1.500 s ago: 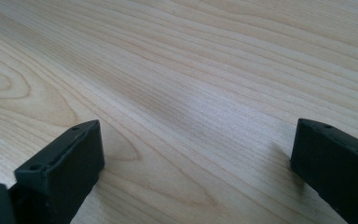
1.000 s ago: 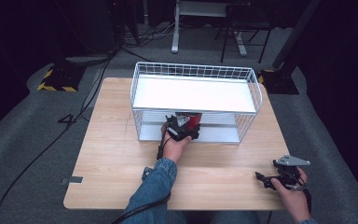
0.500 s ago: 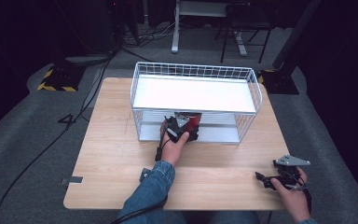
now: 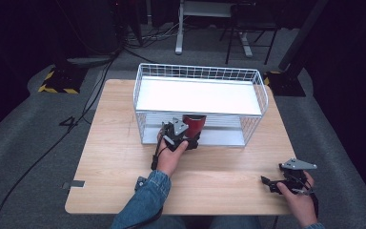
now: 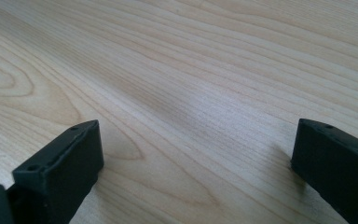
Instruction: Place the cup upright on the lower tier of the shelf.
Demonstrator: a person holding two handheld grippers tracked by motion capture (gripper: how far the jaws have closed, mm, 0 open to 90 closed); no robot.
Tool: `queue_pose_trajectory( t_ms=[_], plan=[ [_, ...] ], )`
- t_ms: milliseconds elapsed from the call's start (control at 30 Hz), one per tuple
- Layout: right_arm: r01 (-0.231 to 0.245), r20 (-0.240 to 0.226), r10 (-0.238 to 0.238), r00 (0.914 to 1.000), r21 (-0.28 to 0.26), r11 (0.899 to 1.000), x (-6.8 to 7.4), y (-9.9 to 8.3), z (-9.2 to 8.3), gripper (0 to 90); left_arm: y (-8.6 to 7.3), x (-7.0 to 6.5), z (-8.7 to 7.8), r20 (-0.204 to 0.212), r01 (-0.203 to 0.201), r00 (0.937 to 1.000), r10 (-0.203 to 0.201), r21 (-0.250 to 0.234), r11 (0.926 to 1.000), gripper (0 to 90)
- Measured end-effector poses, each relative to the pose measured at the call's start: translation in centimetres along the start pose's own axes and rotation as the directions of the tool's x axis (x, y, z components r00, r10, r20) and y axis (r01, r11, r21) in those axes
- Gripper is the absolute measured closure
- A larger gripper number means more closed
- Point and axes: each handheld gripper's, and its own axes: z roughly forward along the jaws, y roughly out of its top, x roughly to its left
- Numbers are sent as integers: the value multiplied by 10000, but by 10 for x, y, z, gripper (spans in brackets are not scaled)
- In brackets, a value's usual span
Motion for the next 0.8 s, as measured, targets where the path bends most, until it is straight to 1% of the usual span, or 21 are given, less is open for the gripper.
queue_pose_trajectory(
  t_ms=[33, 67, 233, 367, 400, 433, 500, 567, 667, 733, 800],
  plan=[
    [5, -12, -5, 10000, 4, 10000, 0, 0, 0, 19, 0, -1, -6, 71, -53, 10000, 53, -10, 10000, 153],
    [5, -12, -5, 10000, 4, 10000, 0, 0, 0, 19, 0, -1, -6, 71, -53, 10000, 53, -10, 10000, 153],
    [-3, -23, 3, 10000, 12, 10000, 0, 0, 0, 18, -1, -3, -23, 191, -110, 9998, 111, -63, 9999, 153],
    [-1, -22, 1, 10000, 13, 10000, 0, 0, 0, 18, -3, -3, -39, 308, -56, 9995, 59, -87, 9999, 153],
    [-6, -29, 7, 10000, 14, 10000, 0, 0, 0, 15, -3, -3, -45, 362, 10, 9993, -3, -186, 9998, 153],
    [-2, -34, 2, 10000, 20, 10000, 0, 0, 0, 15, -3, -3, -45, 362, 10, 9993, -3, -186, 9998, 153],
    [5, -33, -5, 10000, 19, 10000, 0, 0, 0, 15, -3, -2, -55, 394, -127, 9991, 135, -203, 9997, 153],
    [5, -33, -5, 10000, 19, 10000, 0, 0, 0, 15, -3, -2, -63, 370, -150, 9992, 159, -240, 9996, 153],
    [4, -34, -4, 10000, 19, 10000, 0, 0, 0, 15, -4, -1, -75, 458, -162, 9988, 171, -208, 9997, 153],
    [4, -33, -4, 10000, 21, 10000, 0, 0, 0, 15, -4, 1, -83, 486, -271, 9984, 281, -204, 9994, 153],
    [10, -30, -10, 10000, 22, 10000, 0, 0, 0, 13, -4, 2, -91, 563, -295, 9979, 309, -254, 9992, 153]
  ],
)
